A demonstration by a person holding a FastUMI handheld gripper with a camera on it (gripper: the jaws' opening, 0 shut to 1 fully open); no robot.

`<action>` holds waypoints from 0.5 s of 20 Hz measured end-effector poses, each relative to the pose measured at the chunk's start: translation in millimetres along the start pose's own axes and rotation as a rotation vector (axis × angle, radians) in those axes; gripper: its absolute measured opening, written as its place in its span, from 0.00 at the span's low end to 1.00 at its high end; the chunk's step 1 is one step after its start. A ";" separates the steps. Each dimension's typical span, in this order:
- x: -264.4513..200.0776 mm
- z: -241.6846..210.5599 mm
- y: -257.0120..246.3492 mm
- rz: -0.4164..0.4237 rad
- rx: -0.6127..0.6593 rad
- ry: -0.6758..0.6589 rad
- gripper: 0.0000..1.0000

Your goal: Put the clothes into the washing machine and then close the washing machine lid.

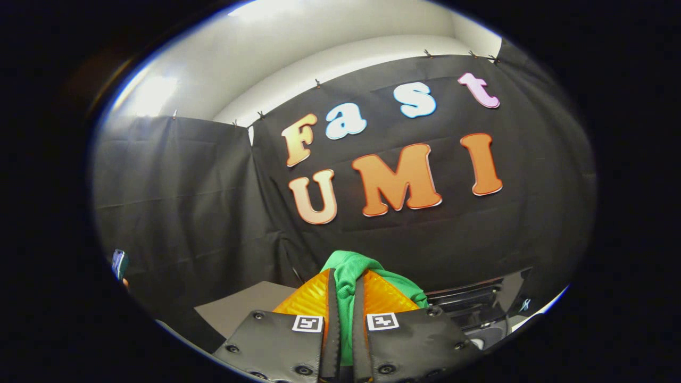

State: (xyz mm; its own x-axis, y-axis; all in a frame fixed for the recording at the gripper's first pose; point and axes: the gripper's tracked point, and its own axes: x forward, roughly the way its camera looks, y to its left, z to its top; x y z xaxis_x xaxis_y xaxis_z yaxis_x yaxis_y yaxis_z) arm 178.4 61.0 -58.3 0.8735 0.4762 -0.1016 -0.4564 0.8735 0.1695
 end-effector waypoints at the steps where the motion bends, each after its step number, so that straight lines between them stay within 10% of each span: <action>1: -1.9 -3.9 -19.1 -0.019 -0.007 0.010 0.17; 10: 8.0 -113.1 -135.3 -0.101 -0.055 0.238 0.17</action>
State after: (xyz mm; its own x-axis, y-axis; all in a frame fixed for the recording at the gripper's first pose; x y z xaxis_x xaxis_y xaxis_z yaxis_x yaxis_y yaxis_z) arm 228.0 -41.8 -192.8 0.8538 0.3912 -0.3437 -0.3833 0.9189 0.0937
